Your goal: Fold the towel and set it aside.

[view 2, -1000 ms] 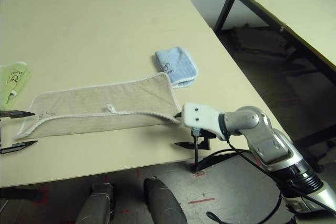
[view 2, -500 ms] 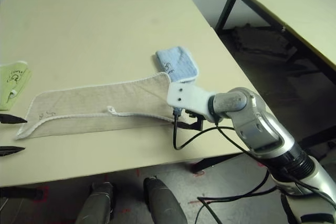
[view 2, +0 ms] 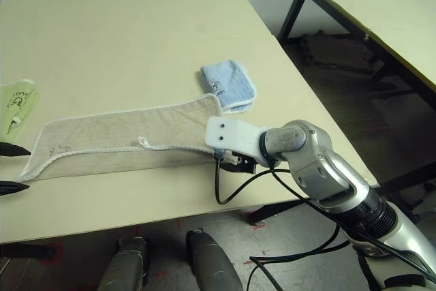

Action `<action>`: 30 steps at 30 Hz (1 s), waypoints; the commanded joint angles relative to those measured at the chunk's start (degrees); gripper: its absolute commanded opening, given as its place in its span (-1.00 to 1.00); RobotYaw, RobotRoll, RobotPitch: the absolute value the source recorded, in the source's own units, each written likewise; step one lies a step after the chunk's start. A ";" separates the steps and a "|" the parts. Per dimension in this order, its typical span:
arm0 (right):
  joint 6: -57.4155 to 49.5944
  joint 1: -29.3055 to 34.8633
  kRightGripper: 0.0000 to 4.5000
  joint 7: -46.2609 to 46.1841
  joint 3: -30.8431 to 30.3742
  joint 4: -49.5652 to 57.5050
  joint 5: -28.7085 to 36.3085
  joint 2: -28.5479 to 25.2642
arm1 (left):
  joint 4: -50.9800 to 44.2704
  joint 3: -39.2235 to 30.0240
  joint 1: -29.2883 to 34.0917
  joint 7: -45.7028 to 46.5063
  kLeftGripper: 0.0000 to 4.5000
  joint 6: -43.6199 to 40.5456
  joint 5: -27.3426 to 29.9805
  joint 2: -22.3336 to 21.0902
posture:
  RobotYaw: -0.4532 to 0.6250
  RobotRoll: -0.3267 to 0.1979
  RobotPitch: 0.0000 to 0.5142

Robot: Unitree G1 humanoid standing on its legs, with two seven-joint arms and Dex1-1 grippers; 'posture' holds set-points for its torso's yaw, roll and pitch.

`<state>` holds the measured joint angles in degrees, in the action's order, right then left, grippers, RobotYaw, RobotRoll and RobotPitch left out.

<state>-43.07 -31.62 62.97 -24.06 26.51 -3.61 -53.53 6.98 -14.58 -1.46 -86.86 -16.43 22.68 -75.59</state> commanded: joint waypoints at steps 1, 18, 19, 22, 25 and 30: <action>0.29 -0.18 -0.53 0.61 -1.58 0.49 -0.87 -0.15 | -4.39 0.06 2.68 -0.92 1.00 -3.22 -1.64 -3.20 | -0.30 0.25 -0.37; -0.70 -0.43 -1.00 1.26 -1.72 0.56 -1.00 0.68 | -17.39 7.20 7.10 13.89 -0.18 6.91 -21.93 -2.64 | -0.29 0.25 -0.40; -0.83 -0.51 -1.00 1.26 -1.73 0.60 -0.98 0.77 | -17.27 7.50 7.01 13.87 -0.33 6.72 -21.93 -2.25 | -0.29 0.25 -0.40; -1.15 -0.74 -1.00 1.27 -1.76 0.62 -0.97 0.98 | -16.13 8.63 7.19 14.24 -0.80 7.37 -22.89 -1.62 | -0.30 0.25 -0.40; -1.10 -0.80 -1.00 1.27 -1.67 0.49 -0.97 0.90 | -14.30 8.75 6.73 14.70 -0.98 8.84 -23.58 -1.41 | -0.30 0.25 -0.41; 0.14 -1.19 -1.00 2.15 -0.74 -0.33 -0.29 0.24 | -9.80 7.76 2.90 13.99 -0.98 11.29 -22.05 -1.50 | -0.30 0.25 -0.42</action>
<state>-43.58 -32.35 64.30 -25.18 26.34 -4.42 -52.74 -4.27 -6.42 2.23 -72.34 -5.72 -0.22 -77.32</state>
